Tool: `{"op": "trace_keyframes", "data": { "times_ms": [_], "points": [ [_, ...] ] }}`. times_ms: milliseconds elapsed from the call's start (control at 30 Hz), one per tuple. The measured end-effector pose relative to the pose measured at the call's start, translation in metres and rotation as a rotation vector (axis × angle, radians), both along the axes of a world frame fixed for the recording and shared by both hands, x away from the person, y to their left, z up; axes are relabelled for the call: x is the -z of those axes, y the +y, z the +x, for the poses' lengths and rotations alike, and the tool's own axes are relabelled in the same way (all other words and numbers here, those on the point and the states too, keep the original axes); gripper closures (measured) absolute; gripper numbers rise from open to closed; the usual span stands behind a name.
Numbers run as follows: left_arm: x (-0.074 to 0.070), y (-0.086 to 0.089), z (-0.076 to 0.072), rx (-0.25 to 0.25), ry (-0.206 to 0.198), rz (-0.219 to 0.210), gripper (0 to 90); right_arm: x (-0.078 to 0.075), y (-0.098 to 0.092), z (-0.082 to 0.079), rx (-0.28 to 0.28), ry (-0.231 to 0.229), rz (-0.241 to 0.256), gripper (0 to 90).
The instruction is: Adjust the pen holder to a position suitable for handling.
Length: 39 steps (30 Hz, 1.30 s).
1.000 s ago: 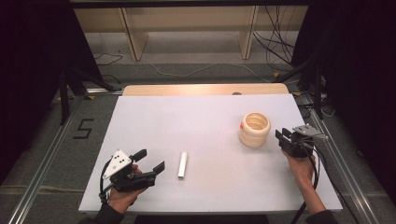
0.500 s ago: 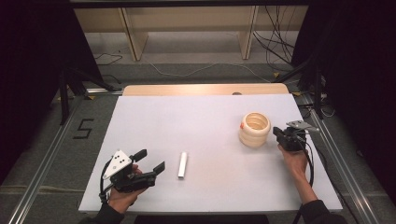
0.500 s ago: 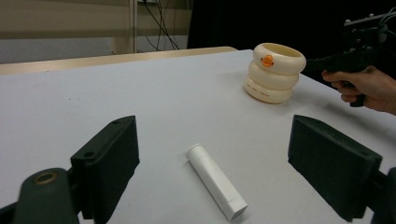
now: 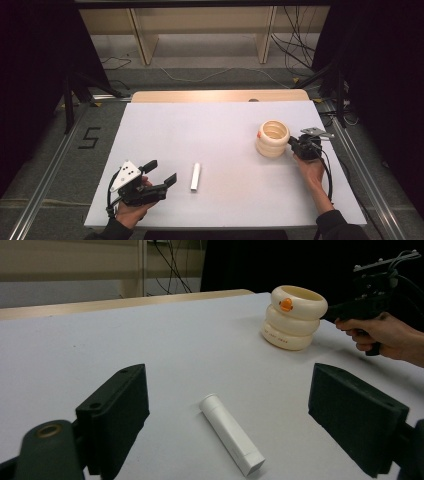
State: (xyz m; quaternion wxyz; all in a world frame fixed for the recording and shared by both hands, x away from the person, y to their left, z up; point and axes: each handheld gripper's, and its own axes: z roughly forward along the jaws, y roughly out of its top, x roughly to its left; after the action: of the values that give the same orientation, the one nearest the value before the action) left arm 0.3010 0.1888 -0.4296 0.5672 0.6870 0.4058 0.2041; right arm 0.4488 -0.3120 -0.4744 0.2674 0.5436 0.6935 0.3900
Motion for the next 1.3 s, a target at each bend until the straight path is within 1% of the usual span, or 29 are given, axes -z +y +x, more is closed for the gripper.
{"op": "trace_keyframes", "data": {
  "times_ms": [333, 433, 533, 633, 933, 1233, 1267, 1300],
  "points": [
    [0.0, 0.0, 0.0, 0.003, 0.001, 0.005, 15.6, 0.0, 0.003, -0.001, 0.004, 0.008, 0.0, 90.0],
    [0.0, 0.0, 0.0, 0.003, 0.002, 0.006, 15.6, 0.0, 0.008, -0.001, -0.007, 0.012, 0.003, 90.0],
    [0.0, 0.0, 0.0, 0.004, 0.001, 0.006, 15.7, 0.0, 0.014, -0.001, -0.03, 0.014, -0.015, 90.0],
    [0.0, 0.0, 0.0, 0.003, 0.001, 0.006, 15.7, 0.0, 0.018, -0.001, -0.039, 0.016, -0.01, 90.0],
    [0.0, 0.0, 0.0, 0.003, 0.002, 0.006, 15.7, -0.001, 0.029, -0.002, -0.064, 0.018, -0.019, 90.0],
    [0.0, 0.0, 0.0, 0.001, 0.003, 0.006, 15.7, -0.001, 0.048, -0.002, -0.108, 0.02, -0.027, 90.0],
    [0.0, 0.0, 0.0, 0.002, 0.002, 0.005, 15.7, -0.001, 0.054, -0.002, -0.118, 0.019, -0.031, 90.0],
    [0.0, 0.0, 0.0, 0.002, 0.001, 0.004, 15.7, -0.001, 0.054, -0.002, -0.118, 0.019, -0.031, 90.0]
  ]
}}
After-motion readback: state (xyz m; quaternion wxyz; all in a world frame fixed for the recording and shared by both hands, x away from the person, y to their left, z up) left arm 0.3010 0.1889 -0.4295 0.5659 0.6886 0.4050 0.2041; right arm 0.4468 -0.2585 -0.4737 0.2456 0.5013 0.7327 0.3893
